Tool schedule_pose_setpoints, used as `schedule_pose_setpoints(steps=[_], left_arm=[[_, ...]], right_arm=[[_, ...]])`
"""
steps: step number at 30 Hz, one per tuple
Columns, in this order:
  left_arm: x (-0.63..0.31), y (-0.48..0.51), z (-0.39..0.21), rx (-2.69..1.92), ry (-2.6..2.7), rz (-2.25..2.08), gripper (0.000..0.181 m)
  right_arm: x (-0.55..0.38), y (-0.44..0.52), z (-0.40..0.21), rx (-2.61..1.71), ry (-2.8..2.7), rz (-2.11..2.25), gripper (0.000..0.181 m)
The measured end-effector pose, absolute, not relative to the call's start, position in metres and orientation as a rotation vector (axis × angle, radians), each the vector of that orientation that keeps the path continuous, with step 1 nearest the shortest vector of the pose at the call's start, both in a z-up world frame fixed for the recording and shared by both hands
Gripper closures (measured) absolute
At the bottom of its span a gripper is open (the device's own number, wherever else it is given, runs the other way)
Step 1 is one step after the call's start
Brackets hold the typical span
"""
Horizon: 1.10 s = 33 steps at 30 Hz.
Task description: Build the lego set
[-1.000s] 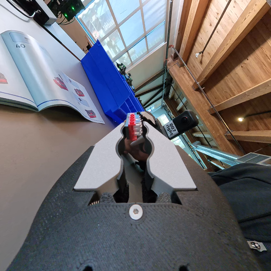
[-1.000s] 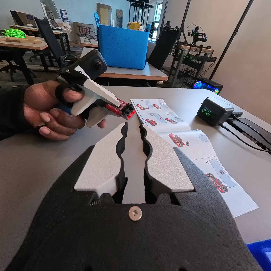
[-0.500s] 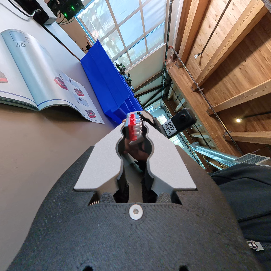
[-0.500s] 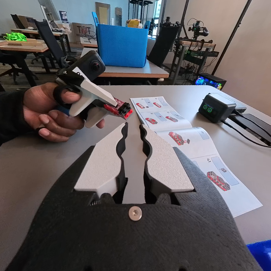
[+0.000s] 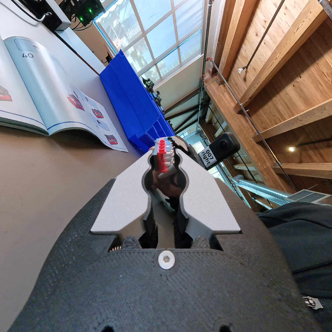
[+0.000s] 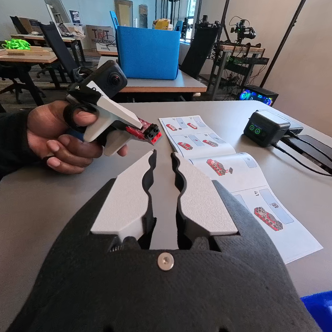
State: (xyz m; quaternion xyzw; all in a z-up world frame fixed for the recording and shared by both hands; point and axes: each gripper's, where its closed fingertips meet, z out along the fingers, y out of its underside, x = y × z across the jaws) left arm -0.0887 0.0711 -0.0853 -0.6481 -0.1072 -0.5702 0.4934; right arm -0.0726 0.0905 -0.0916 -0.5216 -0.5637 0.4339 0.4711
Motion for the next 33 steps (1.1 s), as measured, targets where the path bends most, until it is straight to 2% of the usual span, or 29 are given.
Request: schedule_pose_setpoints(steps=[3,6,12,19,23,25,33], left_arm=[[-0.093,0.073,-0.085,-1.555,-0.294,-1.384,0.161],[-0.104,0.076,-0.08,-1.471,-0.371,-1.388,0.161],[-0.094,0.078,-0.059,-1.139,-0.5,-1.58,0.161],[-0.061,0.074,-0.055,-1.197,-0.388,-1.542,0.161],[-0.051,0.071,-0.054,-1.243,-0.323,-1.494,0.161],[-0.043,0.069,-0.052,-1.254,-0.28,-1.478,0.16],[-0.033,0.063,-0.046,-1.21,-0.27,-1.534,0.16]], right_arm=[[-0.071,0.096,-0.087,-1.36,-1.28,1.139,0.163],[-0.069,0.098,-0.065,-1.454,-0.96,1.416,0.16],[-0.053,0.1,-0.014,-1.255,-0.142,1.934,0.141],[-0.052,0.092,-0.004,-1.155,-0.035,2.013,0.12],[-0.043,0.103,-0.001,-1.143,-0.014,1.913,0.12],[-0.042,0.1,0.005,-1.138,-0.037,1.948,0.127],[-0.036,0.102,0.006,-1.183,-0.006,1.916,0.133]])
